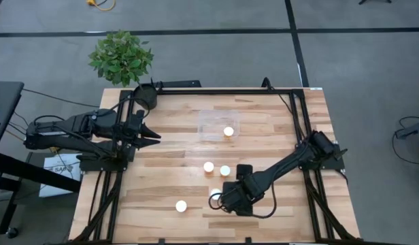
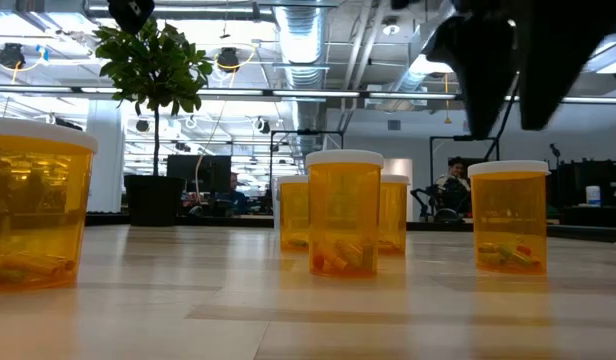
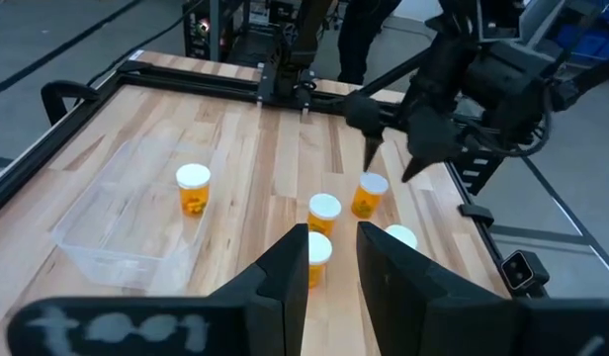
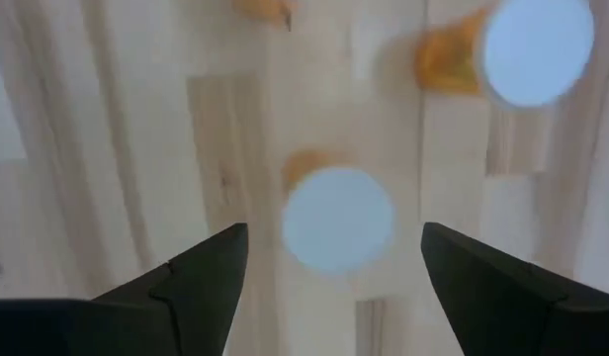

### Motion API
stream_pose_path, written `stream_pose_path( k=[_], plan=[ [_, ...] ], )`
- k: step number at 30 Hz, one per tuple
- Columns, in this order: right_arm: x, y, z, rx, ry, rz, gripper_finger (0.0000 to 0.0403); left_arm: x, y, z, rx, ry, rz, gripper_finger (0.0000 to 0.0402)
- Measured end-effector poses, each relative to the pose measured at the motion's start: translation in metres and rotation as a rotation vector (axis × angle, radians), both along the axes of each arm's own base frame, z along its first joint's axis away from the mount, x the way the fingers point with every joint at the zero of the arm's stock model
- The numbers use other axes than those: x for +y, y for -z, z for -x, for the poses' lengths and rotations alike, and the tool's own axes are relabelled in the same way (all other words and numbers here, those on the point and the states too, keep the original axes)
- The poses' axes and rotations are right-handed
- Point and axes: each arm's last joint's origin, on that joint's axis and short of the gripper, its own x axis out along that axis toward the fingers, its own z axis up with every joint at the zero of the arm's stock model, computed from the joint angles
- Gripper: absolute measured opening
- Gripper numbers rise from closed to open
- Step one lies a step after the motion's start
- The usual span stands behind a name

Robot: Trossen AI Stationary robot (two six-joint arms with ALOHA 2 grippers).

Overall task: Pick and place pill bottles into a basket
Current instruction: Put the orange pill bottle into the transparent bin

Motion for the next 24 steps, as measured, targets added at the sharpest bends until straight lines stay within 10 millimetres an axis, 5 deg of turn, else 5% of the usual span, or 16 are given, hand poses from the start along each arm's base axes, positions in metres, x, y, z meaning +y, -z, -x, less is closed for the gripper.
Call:
stream_pose_path(
  k=[24],
  plan=[
    [-0.0011, 0.0019, 0.0002, -0.002, 0.086, 0.024, 0.0297, -0.0002, 0.0000, 0.0000, 0.000, 0.007, 0.004, 0.0077]
  ],
)
